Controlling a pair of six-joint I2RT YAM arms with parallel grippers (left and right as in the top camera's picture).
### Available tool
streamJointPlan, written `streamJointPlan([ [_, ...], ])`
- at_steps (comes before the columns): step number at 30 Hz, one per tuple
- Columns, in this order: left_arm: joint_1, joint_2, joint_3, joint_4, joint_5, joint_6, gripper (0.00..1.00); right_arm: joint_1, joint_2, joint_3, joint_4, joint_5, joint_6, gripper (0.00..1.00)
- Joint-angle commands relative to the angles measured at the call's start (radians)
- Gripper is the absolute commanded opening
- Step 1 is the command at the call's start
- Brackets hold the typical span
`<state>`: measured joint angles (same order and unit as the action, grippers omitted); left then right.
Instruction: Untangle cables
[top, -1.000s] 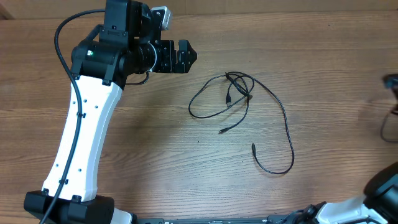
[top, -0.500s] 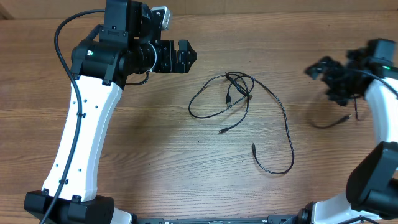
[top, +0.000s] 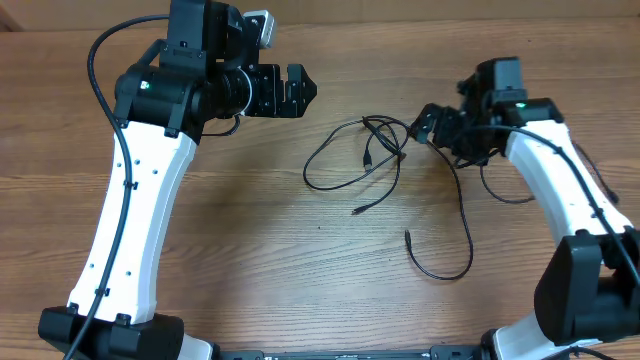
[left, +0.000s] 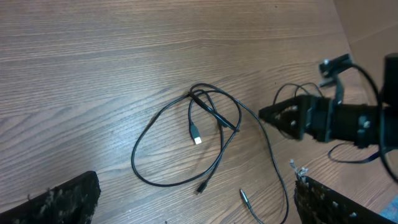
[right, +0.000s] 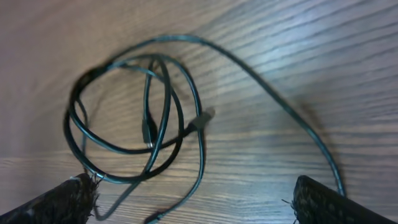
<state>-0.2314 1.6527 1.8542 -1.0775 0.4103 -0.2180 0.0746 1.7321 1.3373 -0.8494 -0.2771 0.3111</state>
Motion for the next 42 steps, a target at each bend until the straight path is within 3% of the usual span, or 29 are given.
streamJointPlan([
  [1,0.002,0.009,0.020,0.000,0.005,-0.006,1.00,0.032,-0.019,-0.008,0.006,0.078,0.003,1.00],
  [11,0.002,0.009,0.020,0.000,0.005,-0.007,0.99,0.042,-0.019,-0.036,-0.018,0.077,0.003,1.00],
  [24,0.002,0.009,0.020,0.000,0.005,-0.007,1.00,0.042,-0.019,-0.187,0.109,0.076,0.059,1.00],
  [28,0.002,0.009,0.020,0.000,0.005,-0.007,1.00,0.040,-0.019,-0.210,0.150,0.195,0.067,1.00],
  [31,0.002,0.009,0.020,0.000,0.005,-0.007,0.99,0.028,-0.019,-0.211,0.160,0.346,0.198,1.00],
  [32,0.002,0.009,0.020,0.000,0.005,-0.007,1.00,0.021,-0.019,-0.211,0.167,0.382,0.222,0.96],
  [34,0.002,0.009,0.020,0.000,0.005,-0.007,0.99,0.006,-0.019,-0.211,0.195,0.421,0.224,0.62],
  [35,0.002,0.009,0.020,0.000,0.005,-0.006,1.00,0.000,-0.019,-0.211,0.210,0.423,0.224,0.36],
  [36,0.002,0.009,0.020,0.000,0.005,-0.007,1.00,-0.005,-0.019,-0.211,0.221,0.422,0.224,0.22],
  [39,0.002,0.009,0.020,0.000,0.005,-0.006,1.00,-0.010,-0.018,-0.216,0.269,0.427,0.205,0.04],
  [42,0.002,0.009,0.020,0.000,0.005,-0.007,1.00,-0.013,-0.006,-0.219,0.281,0.470,0.205,0.04],
])
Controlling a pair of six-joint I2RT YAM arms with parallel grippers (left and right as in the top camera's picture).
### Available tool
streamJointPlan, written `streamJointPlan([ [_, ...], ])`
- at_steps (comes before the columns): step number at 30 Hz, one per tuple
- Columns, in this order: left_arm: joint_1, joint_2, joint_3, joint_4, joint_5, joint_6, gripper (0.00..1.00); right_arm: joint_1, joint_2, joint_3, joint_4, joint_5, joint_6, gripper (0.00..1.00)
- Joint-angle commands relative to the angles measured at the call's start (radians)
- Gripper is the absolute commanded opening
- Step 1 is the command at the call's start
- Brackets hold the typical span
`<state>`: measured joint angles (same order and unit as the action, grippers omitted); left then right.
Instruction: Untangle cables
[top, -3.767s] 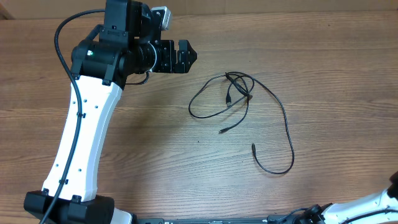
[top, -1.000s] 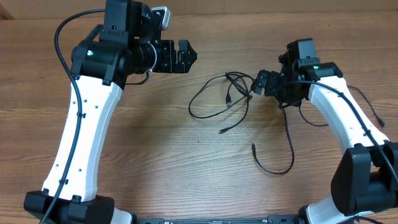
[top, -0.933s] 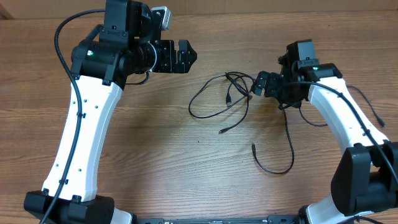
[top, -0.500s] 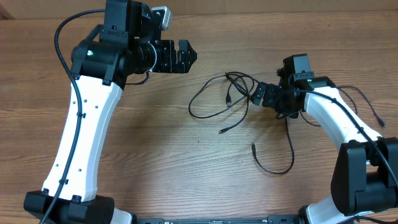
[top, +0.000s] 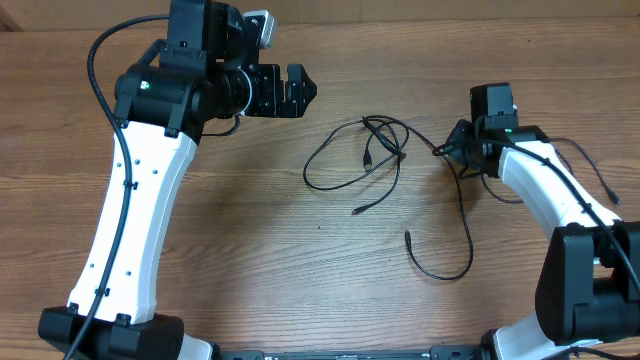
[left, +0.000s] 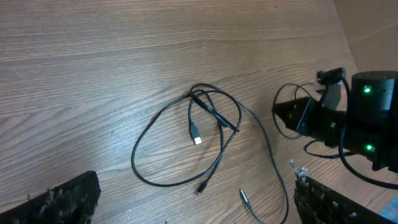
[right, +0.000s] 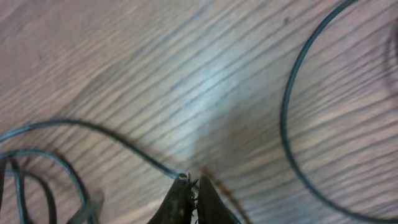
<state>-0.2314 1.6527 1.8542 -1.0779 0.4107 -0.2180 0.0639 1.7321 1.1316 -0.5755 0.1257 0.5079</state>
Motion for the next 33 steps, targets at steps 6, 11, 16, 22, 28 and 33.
streamJointPlan([
  [6,0.002,0.009,0.020,0.001,0.005,-0.007,0.99,-0.009,0.052,-0.013,-0.008,0.070,-0.078,0.04],
  [11,0.002,0.009,0.020,0.001,0.004,-0.007,1.00,-0.021,0.070,-0.013,-0.011,0.073,-0.094,0.04],
  [16,0.002,0.009,0.020,0.001,0.005,-0.007,1.00,-0.068,0.086,-0.014,-0.028,0.095,-0.098,0.04],
  [22,0.002,0.009,0.020,0.001,0.005,-0.007,1.00,-0.127,0.111,-0.014,-0.035,-0.003,-0.213,0.04],
  [28,0.002,0.009,0.020,0.001,0.005,-0.007,0.99,-0.125,0.116,-0.014,-0.010,-0.091,-0.288,0.04],
  [33,0.002,0.009,0.020,0.001,0.005,-0.007,1.00,-0.127,0.126,-0.014,-0.011,-0.068,-0.304,0.04],
])
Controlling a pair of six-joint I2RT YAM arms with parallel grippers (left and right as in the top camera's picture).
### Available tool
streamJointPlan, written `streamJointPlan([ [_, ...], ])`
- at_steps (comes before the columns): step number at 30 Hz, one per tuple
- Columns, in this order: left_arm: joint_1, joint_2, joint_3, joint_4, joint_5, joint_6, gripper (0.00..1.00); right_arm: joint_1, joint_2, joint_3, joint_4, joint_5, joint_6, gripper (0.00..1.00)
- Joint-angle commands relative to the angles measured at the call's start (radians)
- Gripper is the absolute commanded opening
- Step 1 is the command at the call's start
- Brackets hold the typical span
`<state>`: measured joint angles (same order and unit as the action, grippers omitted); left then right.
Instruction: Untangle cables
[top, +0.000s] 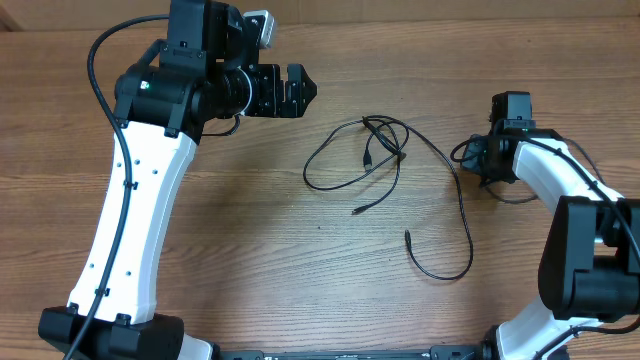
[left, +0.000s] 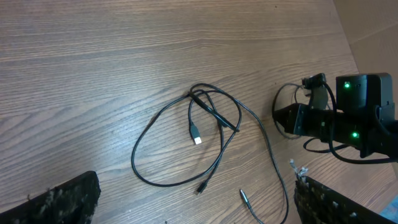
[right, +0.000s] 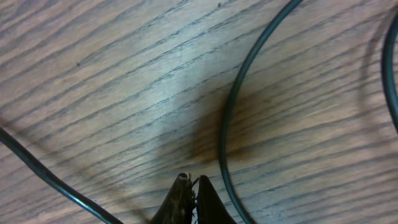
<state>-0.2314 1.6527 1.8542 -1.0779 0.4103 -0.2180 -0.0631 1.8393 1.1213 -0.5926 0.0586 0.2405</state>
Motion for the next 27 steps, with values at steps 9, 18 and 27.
streamJointPlan([
  [9,0.002,0.009,0.020,0.001,0.005,-0.007,1.00,-0.011,0.093,-0.010,0.006,0.085,-0.105,0.04],
  [18,0.002,0.009,0.020,0.001,0.005,-0.007,1.00,-0.164,0.119,-0.010,0.143,0.334,-0.116,0.04],
  [27,0.002,0.009,0.020,0.001,0.005,-0.007,1.00,-0.441,0.121,-0.010,0.277,0.329,-0.116,0.04],
])
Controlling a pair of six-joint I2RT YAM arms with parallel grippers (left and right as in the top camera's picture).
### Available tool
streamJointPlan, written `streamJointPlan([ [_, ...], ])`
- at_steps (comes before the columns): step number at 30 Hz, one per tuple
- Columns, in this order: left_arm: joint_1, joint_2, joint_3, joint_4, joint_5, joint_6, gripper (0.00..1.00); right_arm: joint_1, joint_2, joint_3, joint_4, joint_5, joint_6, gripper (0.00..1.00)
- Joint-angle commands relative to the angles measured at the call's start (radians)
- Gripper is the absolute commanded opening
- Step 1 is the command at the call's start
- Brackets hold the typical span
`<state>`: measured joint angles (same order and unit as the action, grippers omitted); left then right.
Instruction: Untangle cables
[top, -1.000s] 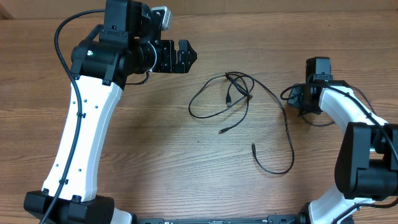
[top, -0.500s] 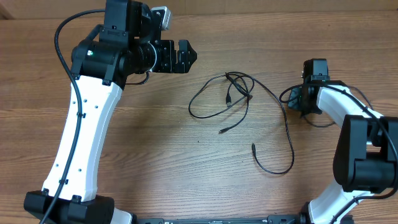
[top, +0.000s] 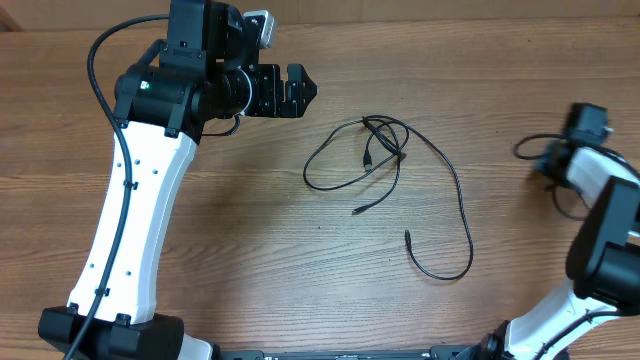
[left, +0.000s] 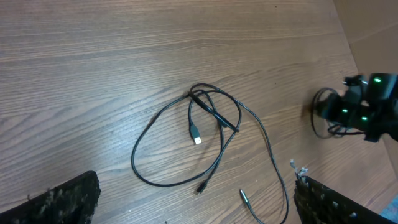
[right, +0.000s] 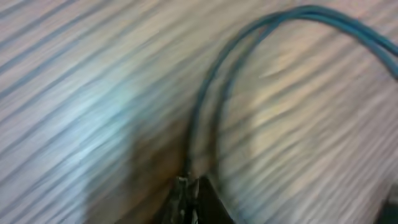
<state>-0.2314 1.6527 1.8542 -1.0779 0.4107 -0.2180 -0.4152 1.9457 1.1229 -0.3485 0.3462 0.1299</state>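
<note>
A knot of thin black cables (top: 378, 138) lies mid-table, with one wide loop (top: 318, 170) spreading left. A USB plug (left: 196, 137) sits inside it. One long cable (top: 463, 215) curves right and down to a metal-tipped end (top: 408, 236). My left gripper (top: 285, 92) hangs open high at the back left, its fingers (left: 59, 199) framing the knot from above. My right gripper (top: 546, 163) is shut, low at the far right, well away from the knot. A thin cable loop (right: 249, 56) runs up from its tips (right: 189, 182); blur hides whether it is pinched.
The wooden table (top: 250, 250) carries only these cables. A thin wire loop (top: 532, 148) lies just left of the right gripper, and another (top: 570, 210) hangs by the right arm near the table's right edge.
My right gripper, still shut, has gone from just right of the long cable to the table's far right, the thin loop by its tips with it. Knot, long cable and left arm are unchanged.
My right gripper was open over the right side of the knot. Then it was shut, low beside the long cable where it leaves the knot. Later it stood further right, now at the far right. The cables lie as before; the left arm stayed still.
</note>
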Motion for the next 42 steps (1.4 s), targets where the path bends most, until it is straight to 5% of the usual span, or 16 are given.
streamJointPlan([
  [1,0.002,0.009,0.020,0.001,0.005,-0.007,0.99,-0.116,0.014,-0.011,0.051,0.041,-0.005,0.04],
  [11,0.002,0.009,0.020,0.001,0.005,-0.007,1.00,-0.302,0.010,0.011,0.141,-0.210,-0.009,0.04],
  [22,0.002,0.009,0.020,0.001,0.005,-0.007,0.99,-0.201,-0.123,0.127,0.019,-0.602,-0.008,0.04],
  [35,0.002,0.009,0.020,0.001,0.004,-0.007,0.99,-0.050,-0.104,0.117,-0.365,-0.389,0.056,0.04],
  [42,0.002,0.009,0.020,0.001,0.004,-0.007,1.00,-0.050,-0.103,0.022,-0.361,-0.360,0.056,0.04],
])
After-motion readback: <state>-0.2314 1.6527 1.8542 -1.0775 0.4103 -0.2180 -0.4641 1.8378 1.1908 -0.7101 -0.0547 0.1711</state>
